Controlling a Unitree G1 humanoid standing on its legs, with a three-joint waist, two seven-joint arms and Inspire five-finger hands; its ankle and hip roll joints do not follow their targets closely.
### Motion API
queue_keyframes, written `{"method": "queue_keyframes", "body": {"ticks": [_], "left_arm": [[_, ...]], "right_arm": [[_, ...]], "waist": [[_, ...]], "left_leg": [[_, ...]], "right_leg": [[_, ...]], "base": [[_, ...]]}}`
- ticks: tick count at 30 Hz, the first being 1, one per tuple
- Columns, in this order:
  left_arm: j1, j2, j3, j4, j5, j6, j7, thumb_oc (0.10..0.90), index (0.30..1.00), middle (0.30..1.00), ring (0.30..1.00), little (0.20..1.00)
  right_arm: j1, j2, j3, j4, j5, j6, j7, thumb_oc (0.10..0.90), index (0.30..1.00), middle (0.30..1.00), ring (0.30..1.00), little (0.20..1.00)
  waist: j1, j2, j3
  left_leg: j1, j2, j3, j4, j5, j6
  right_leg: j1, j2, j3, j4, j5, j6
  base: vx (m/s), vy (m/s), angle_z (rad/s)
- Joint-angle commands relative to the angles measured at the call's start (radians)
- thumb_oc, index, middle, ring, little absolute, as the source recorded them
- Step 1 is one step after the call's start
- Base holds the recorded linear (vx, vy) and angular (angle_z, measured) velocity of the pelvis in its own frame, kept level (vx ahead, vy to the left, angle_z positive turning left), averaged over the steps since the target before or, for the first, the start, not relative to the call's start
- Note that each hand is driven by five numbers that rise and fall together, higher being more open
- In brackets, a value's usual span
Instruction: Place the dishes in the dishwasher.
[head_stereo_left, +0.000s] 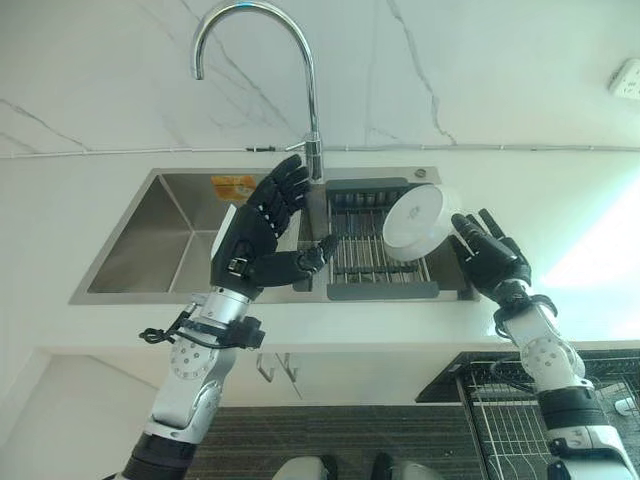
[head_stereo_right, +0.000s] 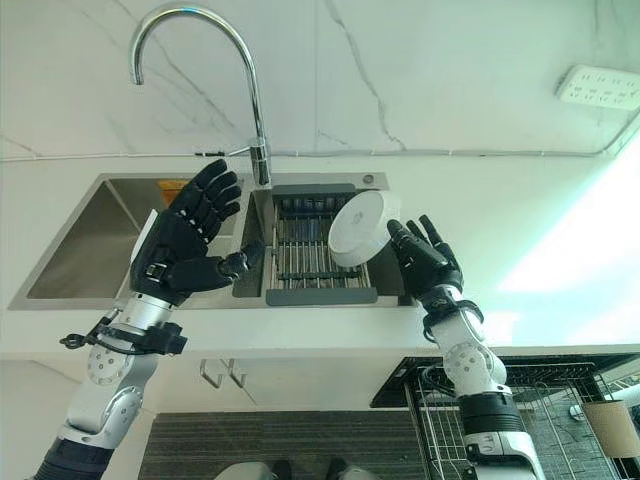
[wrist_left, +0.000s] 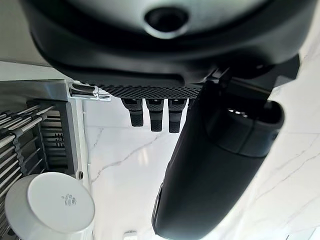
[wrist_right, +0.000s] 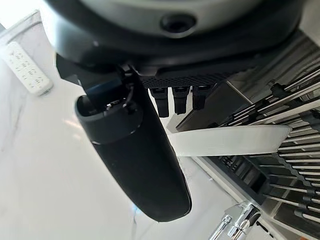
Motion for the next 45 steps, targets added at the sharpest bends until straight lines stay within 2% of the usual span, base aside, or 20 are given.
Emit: {"method": "queue_keyframes", "body": {"ticks": [1,19,28,33,45], "left_arm": [[-0.092,0.07,-0.003,-0.051,-0.037,-0.07,0.007,0.8,0.9,0.9,0.9,0.9],[-0.088,0.094,-0.013,-0.052,-0.063,-0.055,0.005,0.8,0.9,0.9,0.9,0.9],[-0.087,0.103,-0.011,-0.055,-0.071,-0.047,0.003,0.8,0.9,0.9,0.9,0.9],[-0.091,0.106,-0.016,-0.055,-0.072,-0.041,0.005,0.8,0.9,0.9,0.9,0.9],[-0.092,0.117,-0.022,-0.052,-0.084,-0.042,-0.005,0.8,0.9,0.9,0.9,0.9]], "right_arm": [[-0.132,-0.039,-0.015,0.033,0.079,-0.035,0.079,0.8,0.9,0.9,0.9,0.9],[-0.211,-0.074,0.018,0.194,0.168,0.03,0.148,0.8,0.9,0.9,0.9,0.9],[-0.244,-0.111,0.043,0.245,0.092,0.089,0.142,0.8,0.9,0.9,0.9,0.9],[-0.281,-0.154,0.073,0.283,0.052,0.138,0.179,0.8,0.9,0.9,0.9,0.9],[-0.34,-0.181,0.105,0.332,0.039,0.181,0.205,0.8,0.9,0.9,0.9,0.9]], "waist": [[0.011,-0.044,-0.094],[0.04,-0.048,-0.091],[0.048,-0.05,-0.089],[0.052,-0.056,-0.084],[0.064,-0.061,-0.081]], "left_leg": [[0.029,0.021,-0.046,0.029,-0.155,-0.056],[0.031,0.015,-0.06,0.029,-0.152,-0.057],[0.033,0.012,-0.067,0.029,-0.149,-0.057],[0.034,0.009,-0.071,0.029,-0.147,-0.058],[0.036,0.004,-0.08,0.029,-0.145,-0.057]], "right_leg": [[0.096,-0.029,0.016,-0.02,-0.132,0.103],[0.108,-0.033,-0.001,-0.02,-0.135,0.101],[0.112,-0.033,-0.005,-0.02,-0.136,0.098],[0.116,-0.034,-0.009,-0.02,-0.136,0.097],[0.121,-0.032,-0.012,-0.02,-0.135,0.095]], "base": [[0.0,0.0,0.0],[0.01,0.002,0.03],[0.0,0.0,0.0],[0.01,0.002,0.03],[0.0,0.002,0.03]]}}
